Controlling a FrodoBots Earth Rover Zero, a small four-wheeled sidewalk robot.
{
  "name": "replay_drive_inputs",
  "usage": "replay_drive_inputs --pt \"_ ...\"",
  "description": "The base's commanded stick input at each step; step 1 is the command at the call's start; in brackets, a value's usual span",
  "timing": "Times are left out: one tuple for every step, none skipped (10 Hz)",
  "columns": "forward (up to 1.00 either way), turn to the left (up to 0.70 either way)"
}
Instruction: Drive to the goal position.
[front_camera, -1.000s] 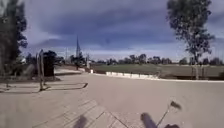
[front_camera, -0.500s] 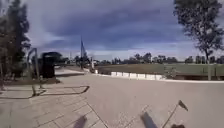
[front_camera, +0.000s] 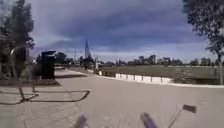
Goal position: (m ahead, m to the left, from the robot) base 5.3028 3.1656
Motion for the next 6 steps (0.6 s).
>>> replay_drive_inputs --pt "0.85 0.08" --pt "0.85 0.30" --pt "0.85 0.29" --pt "0.81 0.34" --pt "0.75 0.35" --pt "0.70 0.00"
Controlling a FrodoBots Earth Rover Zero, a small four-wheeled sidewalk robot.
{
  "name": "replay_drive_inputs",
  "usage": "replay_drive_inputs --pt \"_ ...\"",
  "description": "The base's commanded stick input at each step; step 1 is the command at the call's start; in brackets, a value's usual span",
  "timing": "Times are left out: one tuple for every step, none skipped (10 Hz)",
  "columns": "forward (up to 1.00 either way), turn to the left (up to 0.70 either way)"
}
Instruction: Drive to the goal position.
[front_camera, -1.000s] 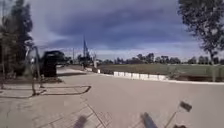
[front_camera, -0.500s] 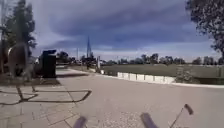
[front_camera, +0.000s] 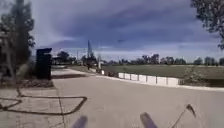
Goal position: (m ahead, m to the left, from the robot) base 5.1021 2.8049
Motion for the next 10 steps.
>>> replay_drive_inputs --pt "0.70 0.00" --pt "0.70 0.00" --pt "0.70 0.00" --pt "0.70 0.00" --pt "0.70 0.00" --pt "0.70 0.00" --pt "0.70 0.00" --pt "0.70 0.28" --pt "0.70 0.33" --pt "0.70 0.26"
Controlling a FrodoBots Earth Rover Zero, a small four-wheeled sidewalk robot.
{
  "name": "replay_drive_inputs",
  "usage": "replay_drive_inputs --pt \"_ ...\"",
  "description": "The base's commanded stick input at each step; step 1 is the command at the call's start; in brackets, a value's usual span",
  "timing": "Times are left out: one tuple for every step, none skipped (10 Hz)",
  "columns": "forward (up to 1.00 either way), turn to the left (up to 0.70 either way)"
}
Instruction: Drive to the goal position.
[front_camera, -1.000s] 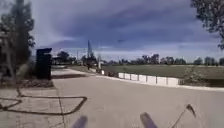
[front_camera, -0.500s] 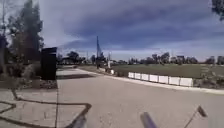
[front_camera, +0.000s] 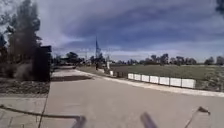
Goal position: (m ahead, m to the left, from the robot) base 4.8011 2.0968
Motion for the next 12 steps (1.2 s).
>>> replay_drive_inputs --pt "0.70 0.12" --pt "0.70 0.01" --pt "0.70 0.07" --pt "0.70 0.13" --pt "0.70 0.28" --pt "0.70 0.19" --pt "0.70 0.00" --pt "0.70 0.00" --pt "0.70 0.00" --pt "0.70 0.15" --pt "0.70 0.29" --pt "0.70 0.27"
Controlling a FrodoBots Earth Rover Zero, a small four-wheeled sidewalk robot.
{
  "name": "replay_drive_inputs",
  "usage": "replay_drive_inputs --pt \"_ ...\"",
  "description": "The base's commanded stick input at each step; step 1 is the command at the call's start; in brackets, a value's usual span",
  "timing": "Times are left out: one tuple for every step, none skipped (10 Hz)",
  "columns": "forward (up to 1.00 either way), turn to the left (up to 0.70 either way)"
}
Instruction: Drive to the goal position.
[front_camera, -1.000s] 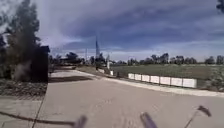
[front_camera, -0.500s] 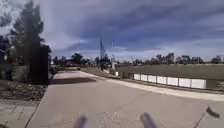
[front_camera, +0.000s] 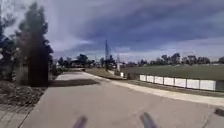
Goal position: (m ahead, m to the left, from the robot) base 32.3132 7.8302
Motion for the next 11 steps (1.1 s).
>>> replay_drive_inputs --pt "0.70 0.13" --pt "0.70 0.27" --pt "0.70 0.31" --pt "0.70 0.34" --pt "0.70 0.35" --pt "0.70 0.35" --pt "0.70 0.35" --pt "0.70 0.35" --pt "0.70 0.35" --pt "0.70 0.20" --pt "0.70 0.07"
